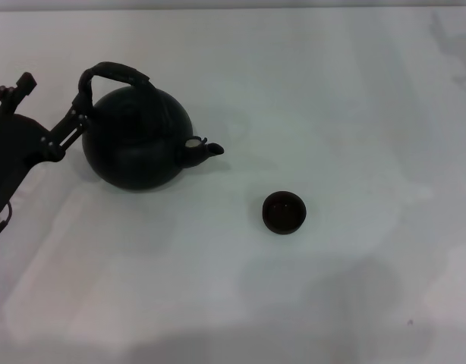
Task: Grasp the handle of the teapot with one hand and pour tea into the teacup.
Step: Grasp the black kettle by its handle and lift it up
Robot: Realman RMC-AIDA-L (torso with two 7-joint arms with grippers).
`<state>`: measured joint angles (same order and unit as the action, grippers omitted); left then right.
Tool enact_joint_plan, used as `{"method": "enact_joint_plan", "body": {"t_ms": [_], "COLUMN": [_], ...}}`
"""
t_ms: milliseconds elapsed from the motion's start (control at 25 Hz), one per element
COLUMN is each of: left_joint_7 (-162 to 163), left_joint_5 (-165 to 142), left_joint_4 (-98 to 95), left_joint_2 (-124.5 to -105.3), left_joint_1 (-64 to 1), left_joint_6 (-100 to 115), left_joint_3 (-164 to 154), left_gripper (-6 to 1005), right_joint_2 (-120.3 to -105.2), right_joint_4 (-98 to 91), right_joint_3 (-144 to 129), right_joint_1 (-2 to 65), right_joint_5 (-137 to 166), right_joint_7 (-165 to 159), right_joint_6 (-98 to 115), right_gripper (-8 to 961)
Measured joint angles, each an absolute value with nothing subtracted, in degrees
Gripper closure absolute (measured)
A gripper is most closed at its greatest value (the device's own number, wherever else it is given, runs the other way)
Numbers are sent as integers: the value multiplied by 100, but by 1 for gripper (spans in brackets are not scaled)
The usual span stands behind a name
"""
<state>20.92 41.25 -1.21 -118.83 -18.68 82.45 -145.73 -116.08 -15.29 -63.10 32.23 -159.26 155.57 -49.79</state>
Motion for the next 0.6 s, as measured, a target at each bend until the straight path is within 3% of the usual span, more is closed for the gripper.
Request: {"method": "enact_joint_plan", "body": {"t_ms": [360, 600], "left_joint_7": [1543, 1328], "left_joint_5": [4118, 4118], "left_joint_4": [-193, -213], "left_joint_2": [-11914, -11918], "left_joint_1": [-1963, -1991], "left_joint_6": [7923, 7868], "left_joint_3": [-14588, -14576], "left_gripper": [187, 442], "right_joint_2": [-11620, -11619], "right_joint_4": [-1506, -1496], "right_joint_3": [-6336, -6344], "right_joint_1": [3241, 3229], "right_joint_5": [-15926, -15926], "right_joint_7": [15518, 15503], "right_joint_6": [-5051, -5146], "right_gripper": [127, 127]}}
